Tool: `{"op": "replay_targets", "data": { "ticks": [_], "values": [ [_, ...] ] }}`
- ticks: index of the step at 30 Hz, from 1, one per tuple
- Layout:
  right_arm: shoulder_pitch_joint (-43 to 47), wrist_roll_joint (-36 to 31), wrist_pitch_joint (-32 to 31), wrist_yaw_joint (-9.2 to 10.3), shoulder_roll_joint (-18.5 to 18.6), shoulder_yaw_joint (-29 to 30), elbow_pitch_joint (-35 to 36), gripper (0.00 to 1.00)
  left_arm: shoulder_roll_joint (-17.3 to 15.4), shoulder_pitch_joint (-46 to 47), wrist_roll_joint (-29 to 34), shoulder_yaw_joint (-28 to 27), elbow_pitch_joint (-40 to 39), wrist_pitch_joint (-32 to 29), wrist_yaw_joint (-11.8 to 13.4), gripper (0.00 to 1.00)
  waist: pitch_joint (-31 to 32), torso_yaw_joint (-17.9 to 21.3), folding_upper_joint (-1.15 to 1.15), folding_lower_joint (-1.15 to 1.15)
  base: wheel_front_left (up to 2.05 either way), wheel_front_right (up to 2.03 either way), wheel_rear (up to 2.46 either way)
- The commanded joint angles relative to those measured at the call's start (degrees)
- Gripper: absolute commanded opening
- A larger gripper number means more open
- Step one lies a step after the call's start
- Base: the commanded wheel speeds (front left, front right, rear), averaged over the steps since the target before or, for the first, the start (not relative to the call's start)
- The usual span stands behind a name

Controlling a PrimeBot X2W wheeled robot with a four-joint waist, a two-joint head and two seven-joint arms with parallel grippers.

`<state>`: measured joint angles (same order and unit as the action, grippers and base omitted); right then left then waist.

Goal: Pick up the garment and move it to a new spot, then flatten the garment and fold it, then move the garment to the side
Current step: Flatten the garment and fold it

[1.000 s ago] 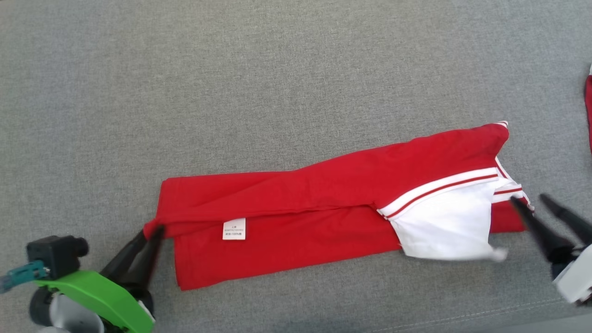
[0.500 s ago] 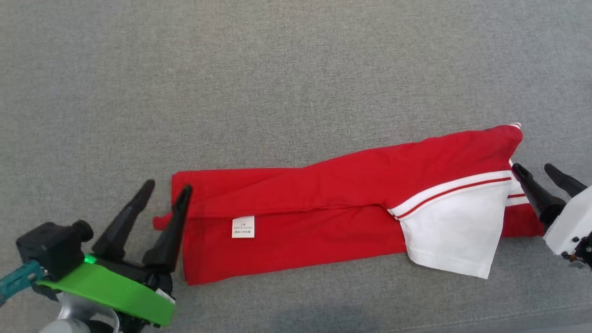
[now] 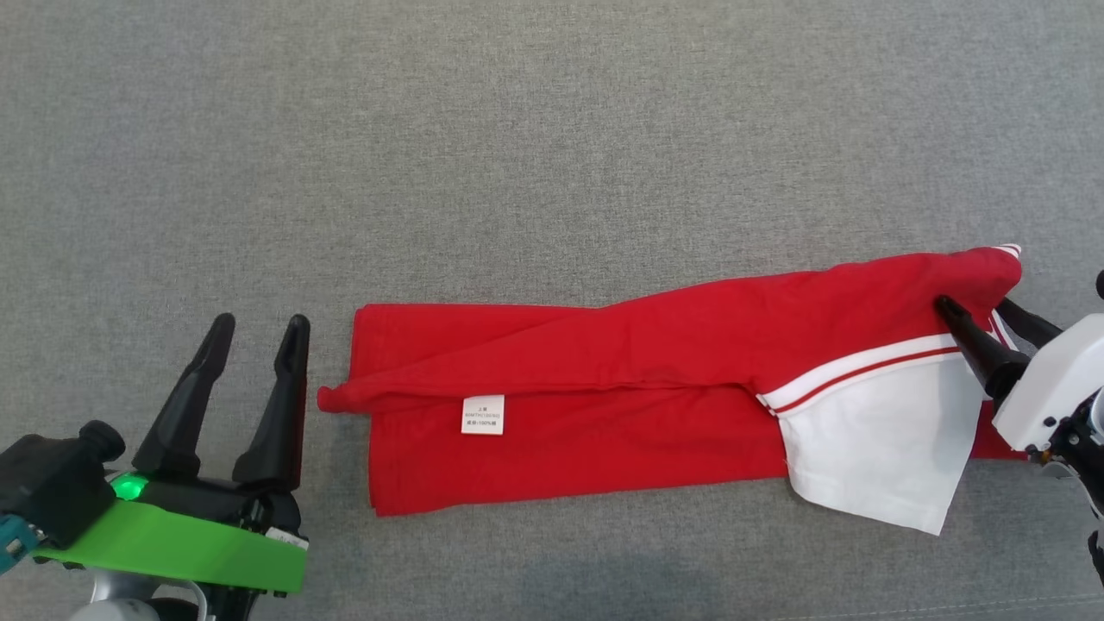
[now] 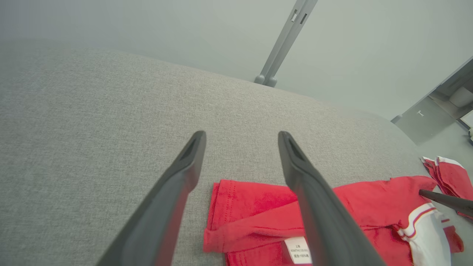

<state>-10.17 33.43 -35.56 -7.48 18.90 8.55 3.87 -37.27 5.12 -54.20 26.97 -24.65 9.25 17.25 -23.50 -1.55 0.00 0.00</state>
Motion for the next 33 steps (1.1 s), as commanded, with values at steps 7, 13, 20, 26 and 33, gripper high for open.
{"op": "replay_targets", "data": {
  "ticks": [7, 13, 20, 26, 33],
  "values": [
    [-3.8, 2.0, 0.8, -0.03, -0.1, -1.9, -3.8, 0.00, 1.1, -0.3, 2.5, -1.6, 1.0, 3.1, 1.5, 1.00, -0.4, -1.1, 0.00, 0.00, 0.00, 0.00, 0.00],
    [-7.1, 2.7, 3.2, -0.02, 0.5, 0.4, -6.0, 0.00, 1.4, -1.2, 1.7, -2.1, 1.7, 3.6, 1.3, 1.00, -0.1, -1.6, 0.00, 0.00, 0.00, 0.00, 0.00],
    [-9.4, -0.4, 3.4, -0.02, 0.4, 1.0, -8.9, 1.00, 1.8, -1.1, 1.6, -1.5, 2.3, 3.3, 1.0, 1.00, 0.3, -1.7, 0.00, 0.00, 0.00, 0.00, 0.00],
    [-6.6, 0.0, 0.8, -0.02, 0.9, 1.9, -7.7, 1.00, 1.9, -1.8, 1.2, -1.9, 2.7, 3.6, 1.2, 1.00, 0.5, -1.6, 0.00, 0.00, 0.00, 0.00, 0.00],
    [-2.0, 0.5, -4.3, -0.02, 1.3, 4.2, -3.8, 1.00, 1.1, -2.5, 1.3, -3.1, 2.5, 4.0, 1.6, 1.00, 0.6, -0.8, 0.00, 0.00, 0.00, 0.00, 0.00]
  ]
}}
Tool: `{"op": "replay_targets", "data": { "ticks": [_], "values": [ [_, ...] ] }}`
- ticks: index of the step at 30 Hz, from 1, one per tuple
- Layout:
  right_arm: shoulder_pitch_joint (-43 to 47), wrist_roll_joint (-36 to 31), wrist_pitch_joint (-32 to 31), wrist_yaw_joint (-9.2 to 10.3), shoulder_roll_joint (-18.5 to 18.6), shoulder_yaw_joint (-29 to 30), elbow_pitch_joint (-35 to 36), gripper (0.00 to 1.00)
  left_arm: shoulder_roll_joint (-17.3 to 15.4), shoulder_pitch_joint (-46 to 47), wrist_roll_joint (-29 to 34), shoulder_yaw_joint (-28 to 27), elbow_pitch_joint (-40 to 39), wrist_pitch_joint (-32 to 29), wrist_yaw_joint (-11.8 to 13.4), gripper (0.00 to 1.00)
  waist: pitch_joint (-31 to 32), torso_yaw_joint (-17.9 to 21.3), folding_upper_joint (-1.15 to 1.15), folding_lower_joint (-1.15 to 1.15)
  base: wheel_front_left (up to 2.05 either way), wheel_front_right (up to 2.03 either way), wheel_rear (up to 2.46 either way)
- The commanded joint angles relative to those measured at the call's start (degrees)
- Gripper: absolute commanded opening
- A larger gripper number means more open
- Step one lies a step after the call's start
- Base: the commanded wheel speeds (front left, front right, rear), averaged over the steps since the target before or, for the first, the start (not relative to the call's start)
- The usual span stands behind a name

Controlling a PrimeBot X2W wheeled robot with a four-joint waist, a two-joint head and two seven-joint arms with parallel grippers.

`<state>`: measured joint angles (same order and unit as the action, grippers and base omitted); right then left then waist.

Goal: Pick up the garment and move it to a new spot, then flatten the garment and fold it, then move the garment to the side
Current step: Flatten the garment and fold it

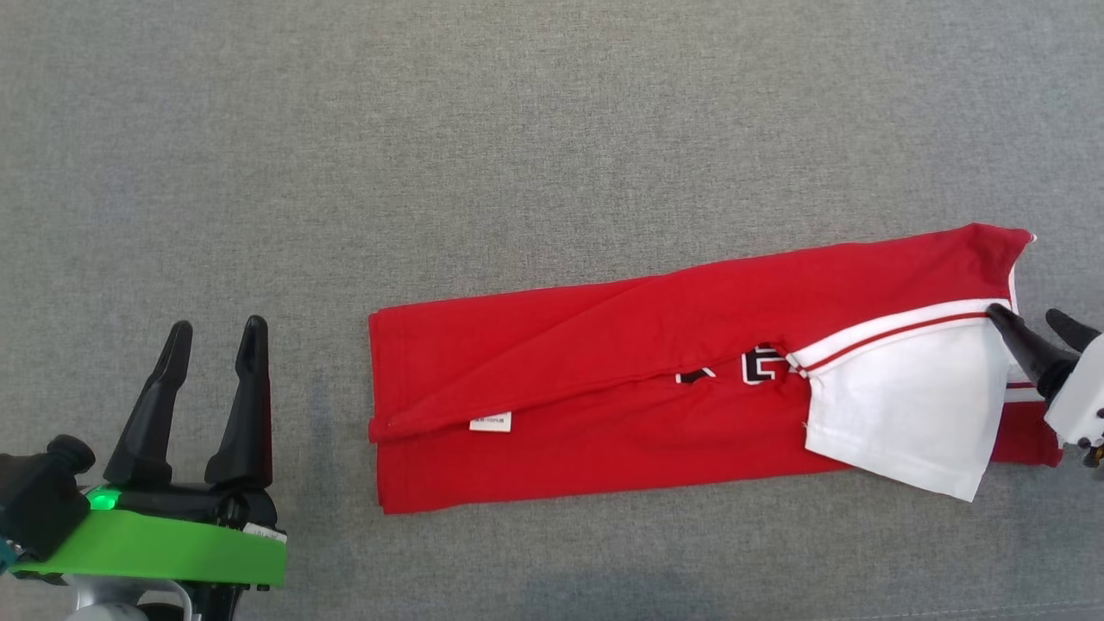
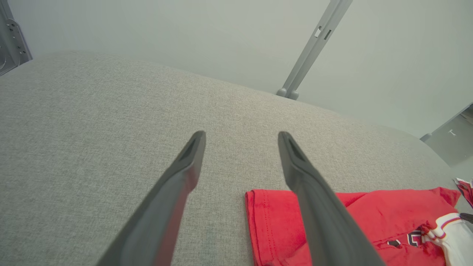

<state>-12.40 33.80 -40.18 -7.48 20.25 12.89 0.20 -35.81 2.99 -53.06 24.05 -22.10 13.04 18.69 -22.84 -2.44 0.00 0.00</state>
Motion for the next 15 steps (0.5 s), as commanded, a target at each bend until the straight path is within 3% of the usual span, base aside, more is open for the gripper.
{"op": "replay_targets", "data": {
  "ticks": [1, 11, 12, 13, 15],
  "values": [
    [0.8, 0.2, -0.4, -0.02, -0.3, 0.4, 0.3, 1.00, -0.4, -0.5, 0.2, -0.4, -0.2, 0.3, 0.3, 1.00, 0.0, 0.2, 0.00, 0.00, 0.00, 0.00, 0.00],
    [1.0, 0.8, -5.7, -0.03, -5.6, 1.0, -3.7, 1.00, -1.6, 0.5, 1.2, -1.5, -1.1, 0.2, 1.0, 1.00, -0.2, -0.3, 0.00, 0.00, 0.00, 0.00, 0.00],
    [0.7, 1.7, -6.4, -0.03, -6.1, 0.3, -4.3, 0.87, -1.7, 0.5, 1.2, -1.6, -1.1, 0.2, 1.0, 1.00, -0.1, -0.5, 0.00, 0.00, 0.00, 0.00, 0.00],
    [0.4, 2.7, -6.7, -0.10, -6.5, -0.3, -4.6, 0.00, -1.8, 0.5, 1.1, -1.7, -1.2, 0.1, 1.1, 1.00, 0.0, -0.6, 0.00, 0.00, 0.00, 0.00, 0.00],
    [-0.2, 4.9, -7.6, -0.11, -7.0, -0.7, -4.8, 0.00, -1.8, 0.6, 0.9, -1.8, -1.2, 0.1, 1.0, 1.00, 0.4, -1.0, 0.00, 0.00, 0.00, 0.00, 0.00]
  ]
}}
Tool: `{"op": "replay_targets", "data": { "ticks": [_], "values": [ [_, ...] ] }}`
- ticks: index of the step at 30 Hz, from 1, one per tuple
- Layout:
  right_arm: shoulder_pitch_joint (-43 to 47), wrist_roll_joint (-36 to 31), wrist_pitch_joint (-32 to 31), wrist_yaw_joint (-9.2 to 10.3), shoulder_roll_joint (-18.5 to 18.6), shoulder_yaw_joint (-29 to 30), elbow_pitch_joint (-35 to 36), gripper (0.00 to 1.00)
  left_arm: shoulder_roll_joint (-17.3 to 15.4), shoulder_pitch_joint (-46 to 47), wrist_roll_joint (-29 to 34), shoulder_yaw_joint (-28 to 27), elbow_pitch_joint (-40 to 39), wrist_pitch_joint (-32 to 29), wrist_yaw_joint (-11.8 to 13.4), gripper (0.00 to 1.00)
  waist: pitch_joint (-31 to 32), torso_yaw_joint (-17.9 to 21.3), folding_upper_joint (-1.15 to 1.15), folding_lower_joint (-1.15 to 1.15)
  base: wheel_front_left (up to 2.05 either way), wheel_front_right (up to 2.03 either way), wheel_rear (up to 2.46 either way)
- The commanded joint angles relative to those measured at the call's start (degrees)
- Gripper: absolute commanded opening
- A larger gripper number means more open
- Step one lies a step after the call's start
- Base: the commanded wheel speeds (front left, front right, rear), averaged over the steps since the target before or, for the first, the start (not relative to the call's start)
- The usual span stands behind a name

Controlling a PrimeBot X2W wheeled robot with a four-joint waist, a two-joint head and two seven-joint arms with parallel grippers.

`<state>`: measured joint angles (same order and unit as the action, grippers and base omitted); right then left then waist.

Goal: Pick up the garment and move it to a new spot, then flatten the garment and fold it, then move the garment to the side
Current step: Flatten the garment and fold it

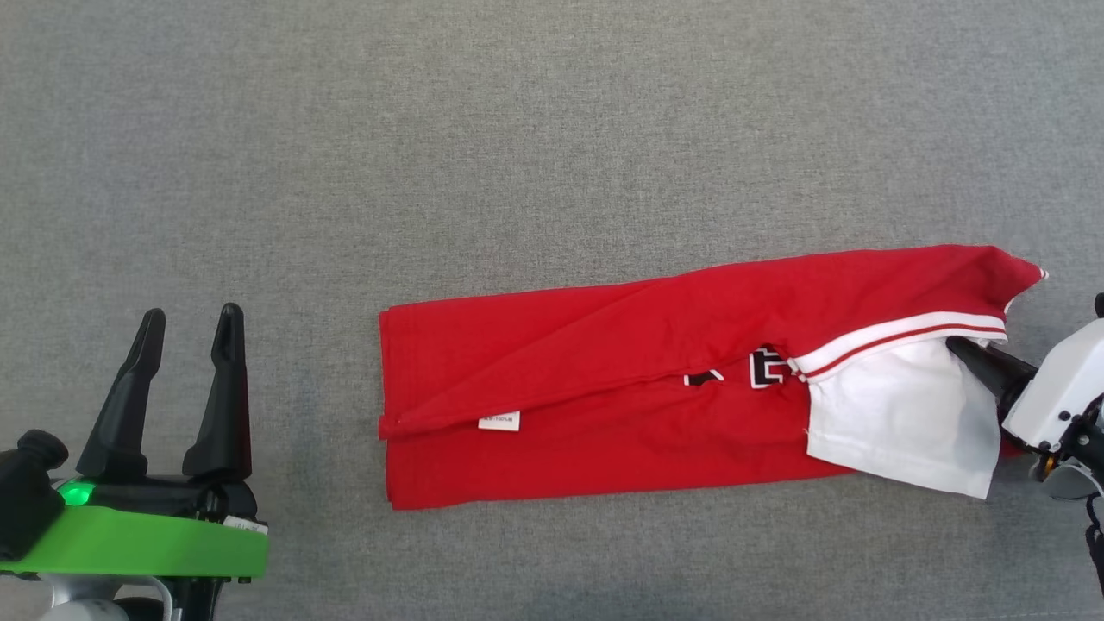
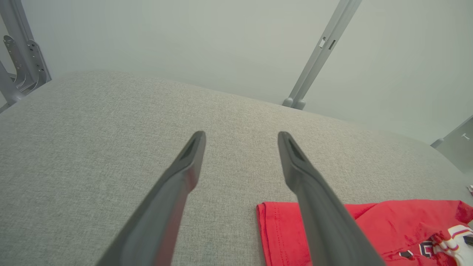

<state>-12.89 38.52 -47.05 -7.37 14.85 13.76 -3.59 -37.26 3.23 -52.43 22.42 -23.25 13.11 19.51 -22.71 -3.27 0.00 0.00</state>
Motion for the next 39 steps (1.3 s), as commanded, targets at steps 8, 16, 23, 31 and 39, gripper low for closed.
{"op": "replay_targets", "data": {
  "ticks": [8, 16, 23, 31, 39],
  "values": [
    [0.3, 3.9, -2.5, -0.12, 3.0, 12.1, 1.5, 0.00, -0.9, -2.5, 2.0, -1.1, 2.1, 1.0, 1.0, 1.00, 3.1, -1.1, 0.00, 0.00, 0.00, 0.00, 0.00],
    [0.0, 6.4, -8.0, -0.14, 5.4, 20.4, 11.4, 0.00, 0.8, -5.7, 4.5, 1.6, 6.4, 1.6, 0.0, 1.00, 7.9, -2.5, 0.00, 0.00, 0.00, 0.00, 0.00],
    [5.3, 9.6, -12.2, -0.14, -0.5, 2.6, 29.0, 0.00, 3.2, -7.8, 5.4, 1.2, 8.8, 1.9, -0.5, 1.00, 11.9, -3.2, 0.00, 0.00, 0.00, 0.00, 0.00],
    [10.5, -3.9, -0.3, -0.13, -7.5, -17.3, 23.8, 0.00, 5.5, -8.3, 7.2, 3.2, 11.7, 2.0, -2.3, 1.00, 16.2, -5.2, 0.00, 0.00, 0.00, 0.00, 0.00],
    [10.4, -11.3, 13.9, -0.14, -10.7, -23.2, 6.4, 0.00, 7.5, -9.5, 5.6, 4.7, 12.1, 1.3, -2.4, 1.00, 18.0, -7.2, 0.00, 0.00, 0.00, 0.00, 0.00]
  ]
}}
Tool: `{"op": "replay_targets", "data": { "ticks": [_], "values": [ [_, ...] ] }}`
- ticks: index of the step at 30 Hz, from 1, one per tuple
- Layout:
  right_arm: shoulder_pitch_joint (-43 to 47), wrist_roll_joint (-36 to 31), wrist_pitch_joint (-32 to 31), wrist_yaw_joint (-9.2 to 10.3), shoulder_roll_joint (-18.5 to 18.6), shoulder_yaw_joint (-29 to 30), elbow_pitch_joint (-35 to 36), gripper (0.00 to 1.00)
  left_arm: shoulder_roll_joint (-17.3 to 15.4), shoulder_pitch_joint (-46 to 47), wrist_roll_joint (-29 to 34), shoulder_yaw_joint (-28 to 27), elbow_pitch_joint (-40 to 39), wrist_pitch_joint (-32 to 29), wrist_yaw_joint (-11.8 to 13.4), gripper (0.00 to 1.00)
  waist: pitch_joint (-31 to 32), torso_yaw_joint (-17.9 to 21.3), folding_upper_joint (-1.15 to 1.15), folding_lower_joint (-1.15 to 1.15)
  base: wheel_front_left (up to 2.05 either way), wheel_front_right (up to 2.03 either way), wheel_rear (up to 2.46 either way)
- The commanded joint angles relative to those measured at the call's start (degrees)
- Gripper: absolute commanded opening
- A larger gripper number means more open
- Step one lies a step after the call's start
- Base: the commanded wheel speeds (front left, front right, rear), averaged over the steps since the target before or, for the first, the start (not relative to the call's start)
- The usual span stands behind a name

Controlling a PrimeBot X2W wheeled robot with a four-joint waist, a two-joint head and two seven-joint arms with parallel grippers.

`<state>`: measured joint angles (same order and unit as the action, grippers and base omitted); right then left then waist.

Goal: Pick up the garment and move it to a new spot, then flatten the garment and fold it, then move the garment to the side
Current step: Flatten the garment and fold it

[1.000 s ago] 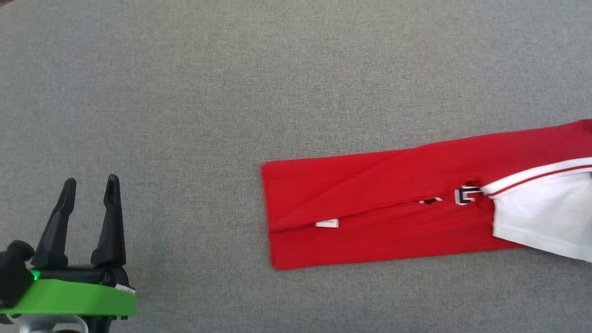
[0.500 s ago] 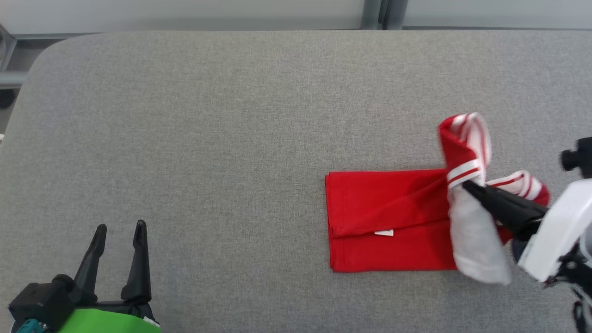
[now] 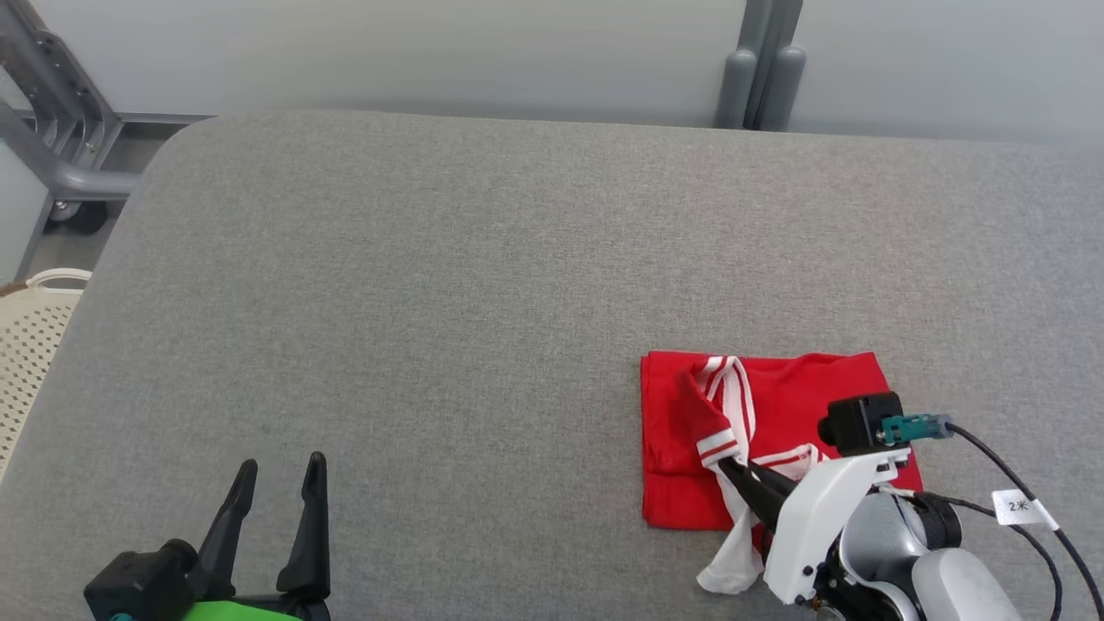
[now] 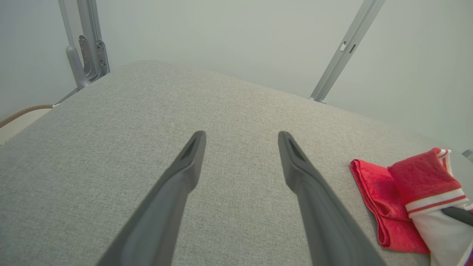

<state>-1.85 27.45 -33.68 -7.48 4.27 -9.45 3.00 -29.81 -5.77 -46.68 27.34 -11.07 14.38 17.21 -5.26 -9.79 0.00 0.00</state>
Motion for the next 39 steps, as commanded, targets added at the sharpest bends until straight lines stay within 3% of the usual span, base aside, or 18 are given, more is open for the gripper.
{"op": "replay_targets", "data": {
  "ticks": [1, 7, 17, 18, 19, 25, 29, 33, 39],
  "values": [
    [-1.4, -1.2, 2.0, -0.02, -0.3, 0.1, -1.7, 0.00, 0.2, -0.5, -0.2, -0.1, -0.2, 0.0, 0.0, 1.00, 0.4, -0.7, 0.00, 0.00, 0.00, 0.00, 0.00],
    [-6.0, -1.9, 7.4, -0.03, -1.1, 1.5, -7.3, 0.00, 0.2, 0.0, -0.2, -0.2, -0.4, 0.1, -0.2, 1.00, -0.8, -0.3, 0.00, 0.00, 0.00, 0.00, 0.00],
    [-10.8, -2.6, 8.5, -0.03, -1.3, -1.3, -9.5, 0.00, 0.5, 2.2, 0.5, 0.8, 0.1, -0.4, -1.0, 1.00, -1.7, 0.8, 0.00, 0.00, 0.00, 0.00, 0.00],
    [-11.2, -3.0, 8.9, -0.03, -1.3, -2.2, -9.8, 0.38, 0.6, 2.3, 0.5, 1.0, 0.2, -0.5, -1.0, 1.00, -1.7, 0.8, 0.00, 0.00, 0.00, 0.00, 0.00],
    [-11.6, -3.3, 9.2, -0.03, -1.3, -3.1, -10.0, 1.00, 0.7, 2.4, 0.5, 1.0, 0.4, -0.4, -1.0, 1.00, -1.8, 0.9, 0.00, 0.00, 0.00, 0.00, 0.00],
    [-14.5, 2.2, 11.7, -0.02, -1.3, -8.9, -7.3, 1.00, 0.4, 2.4, 0.5, 0.5, 0.8, -0.1, -0.8, 1.00, -2.1, 1.9, 0.00, 0.00, 0.00, 0.00, 0.00],
    [-14.6, 7.1, 13.9, -0.02, -1.2, -8.6, -4.0, 1.00, 0.3, 2.4, 0.9, -0.1, 0.6, 0.0, -0.8, 1.00, -2.8, 2.7, 0.00, 0.00, 0.00, 0.00, 0.00],
    [-10.5, 5.2, 12.4, -0.02, -1.2, -2.1, -0.8, 1.00, 0.2, 2.1, 1.1, -0.6, -0.3, 0.2, -0.6, 1.00, -3.8, 3.5, 0.00, 0.00, 0.00, 0.00, 0.00],
    [-3.5, -0.9, 3.8, -0.03, 1.6, 9.6, 1.8, 1.00, 0.3, 1.8, 1.3, -1.7, -1.1, 0.4, -0.9, 1.00, -5.4, 4.4, 0.00, 0.00, 0.00, 0.00, 0.00]
  ]
}}
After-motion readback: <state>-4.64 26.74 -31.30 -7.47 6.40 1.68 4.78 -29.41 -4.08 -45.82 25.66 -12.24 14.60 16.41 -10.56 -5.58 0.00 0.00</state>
